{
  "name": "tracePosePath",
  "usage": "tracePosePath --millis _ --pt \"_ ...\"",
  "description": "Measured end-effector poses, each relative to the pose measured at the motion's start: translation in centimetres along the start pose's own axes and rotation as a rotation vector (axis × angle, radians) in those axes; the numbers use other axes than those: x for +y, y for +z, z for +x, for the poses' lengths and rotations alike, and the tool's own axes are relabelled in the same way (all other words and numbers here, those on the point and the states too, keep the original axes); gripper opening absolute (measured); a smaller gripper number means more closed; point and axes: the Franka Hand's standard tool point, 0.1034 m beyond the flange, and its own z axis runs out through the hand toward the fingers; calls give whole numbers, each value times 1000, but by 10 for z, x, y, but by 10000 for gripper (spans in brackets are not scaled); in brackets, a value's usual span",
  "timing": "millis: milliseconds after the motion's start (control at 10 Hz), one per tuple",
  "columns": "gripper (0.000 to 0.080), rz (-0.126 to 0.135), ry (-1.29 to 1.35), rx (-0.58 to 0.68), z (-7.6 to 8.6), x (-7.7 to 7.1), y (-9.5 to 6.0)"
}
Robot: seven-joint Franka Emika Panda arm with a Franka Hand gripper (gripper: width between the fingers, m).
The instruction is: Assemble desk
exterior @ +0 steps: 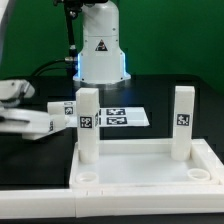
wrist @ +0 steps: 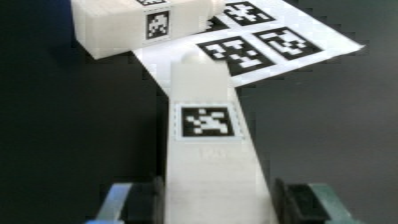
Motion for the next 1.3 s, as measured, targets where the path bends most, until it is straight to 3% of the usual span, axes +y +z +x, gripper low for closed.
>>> tracePosePath --millis 200,400,500,600,700,800,900,1100,1200,1300 --pt "287 -33 -77 167 -16 -25 -47" --pt "287 -38 -75 283 -12 -21 -42" --pt "287 -49 -82 359 -7 -23 -50" --pt "287 -72 -118 442 -15 -36 -69" --pt "287 -93 -161 496 -36 -64 -90" --pt "287 -124 -214 556 -51 -94 -102" --pt "287 -160 -259 666 -54 -113 -106" --pt "287 -155 -255 805 -51 -105 -104" --pt "287 -164 -262 859 -51 -109 -107" --pt "287 -216 -282 950 -53 -127 -119"
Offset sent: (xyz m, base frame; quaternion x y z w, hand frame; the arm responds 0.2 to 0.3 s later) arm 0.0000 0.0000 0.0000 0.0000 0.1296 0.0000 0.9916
